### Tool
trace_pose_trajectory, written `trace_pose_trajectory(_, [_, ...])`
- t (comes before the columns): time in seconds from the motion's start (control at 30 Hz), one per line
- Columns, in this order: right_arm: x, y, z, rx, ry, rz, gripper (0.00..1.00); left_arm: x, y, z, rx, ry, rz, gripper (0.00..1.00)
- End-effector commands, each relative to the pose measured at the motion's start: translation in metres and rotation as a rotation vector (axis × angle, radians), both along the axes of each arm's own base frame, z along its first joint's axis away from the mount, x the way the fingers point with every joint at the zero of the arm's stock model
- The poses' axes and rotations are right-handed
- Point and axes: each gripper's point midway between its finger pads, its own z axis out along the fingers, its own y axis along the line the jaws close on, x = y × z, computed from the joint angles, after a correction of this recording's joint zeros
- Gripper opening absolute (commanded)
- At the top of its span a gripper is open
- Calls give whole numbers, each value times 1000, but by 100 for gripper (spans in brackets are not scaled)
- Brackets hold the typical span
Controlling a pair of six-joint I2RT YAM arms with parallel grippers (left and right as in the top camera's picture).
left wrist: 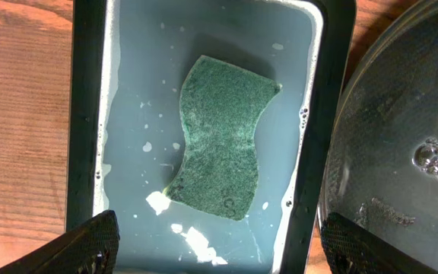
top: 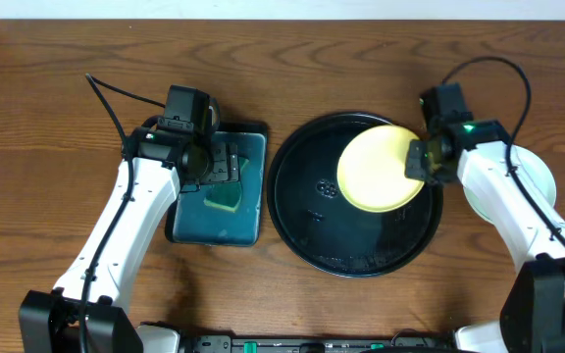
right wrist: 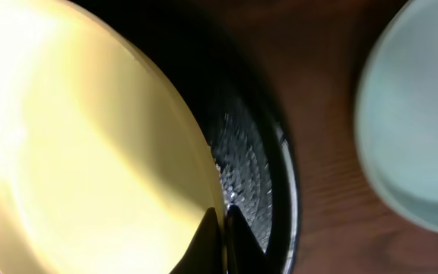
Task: Clean dirty plates on tray and stack at the side
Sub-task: 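Tilt and carry the yellow plate right toward the plate stack, then lower the yellow plate onto the pale green plate stack with right gripper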
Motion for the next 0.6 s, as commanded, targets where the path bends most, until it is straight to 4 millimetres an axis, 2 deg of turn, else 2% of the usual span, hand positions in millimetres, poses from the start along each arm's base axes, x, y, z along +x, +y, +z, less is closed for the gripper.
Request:
trace_pose_trajectory(0.0, [-6,16,-6,211,15,-25,1,1,2,1,14,-3,-2,86])
trace_pose_trajectory(0.13, [-5,11,-10,294,13,-60,1,1,2,1,14,-3,-2,86])
trace_pose_trajectory(0.33, [-4,-1,-10,299,8,-98,1,1,2,1,14,-3,-2,86])
trace_pose_trajectory(0.57, [3,-4,-5,385,-19,-111,1,1,2,1,14,-3,-2,86])
